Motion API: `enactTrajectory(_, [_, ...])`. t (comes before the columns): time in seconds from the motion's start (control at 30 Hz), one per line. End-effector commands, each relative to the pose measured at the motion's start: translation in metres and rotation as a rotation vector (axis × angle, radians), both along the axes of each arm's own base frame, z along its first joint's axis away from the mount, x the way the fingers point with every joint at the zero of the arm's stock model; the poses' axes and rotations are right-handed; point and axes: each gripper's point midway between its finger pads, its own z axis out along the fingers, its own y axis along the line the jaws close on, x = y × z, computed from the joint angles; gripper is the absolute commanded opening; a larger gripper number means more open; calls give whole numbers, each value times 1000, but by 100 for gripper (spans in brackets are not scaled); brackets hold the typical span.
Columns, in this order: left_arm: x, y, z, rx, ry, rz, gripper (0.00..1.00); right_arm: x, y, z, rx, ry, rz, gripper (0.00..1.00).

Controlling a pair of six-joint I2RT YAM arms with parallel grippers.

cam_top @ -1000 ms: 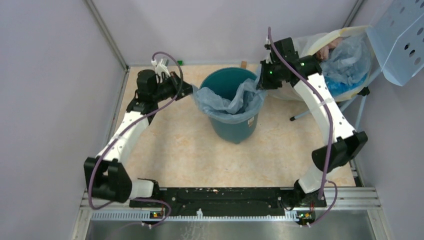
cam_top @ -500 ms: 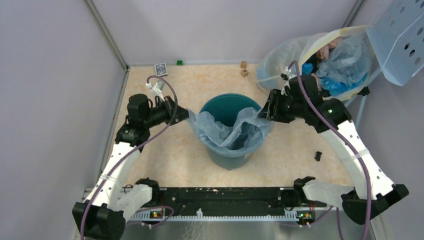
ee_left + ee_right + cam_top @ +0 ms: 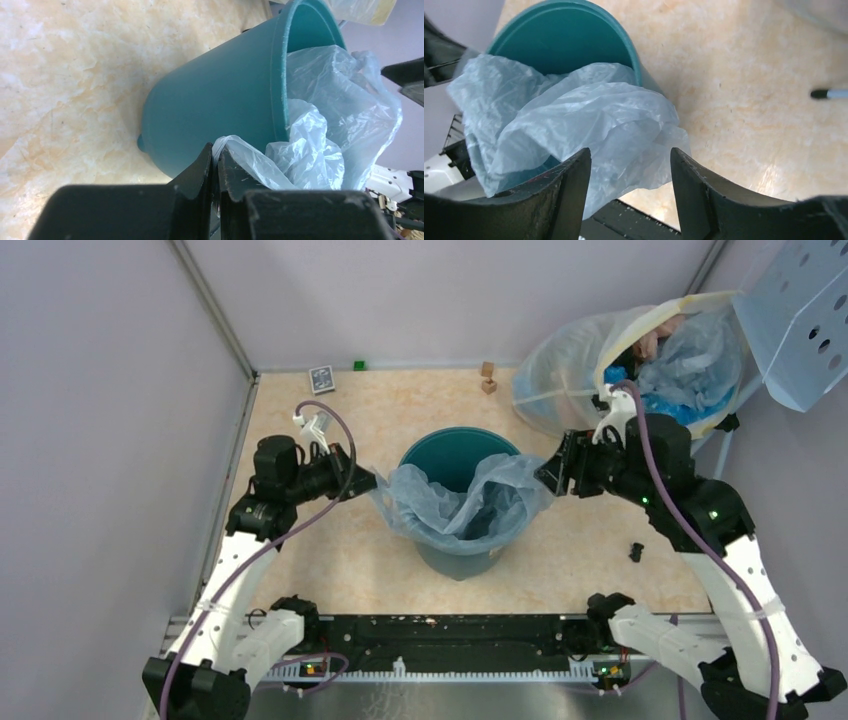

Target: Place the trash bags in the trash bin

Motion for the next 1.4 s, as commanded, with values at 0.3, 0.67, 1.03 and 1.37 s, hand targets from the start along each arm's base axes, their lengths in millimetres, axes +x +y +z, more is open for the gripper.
enactTrajectory(0.3, [-7,11,-2,75,-27,28,9,-27,47,84,-28,-568,588,75])
enactTrajectory(0.67, [-8,15,-6,105,-24,31,9,-15,77,81,-169,-736,888,60])
enactTrajectory(1.03, [-4,18,3,119,-64,48,0,-17,95,37,-219,-680,976,52])
enactTrajectory(1.37, [-6,19,6,127,-72,49,0,-11,110,18,-272,-628,994,27])
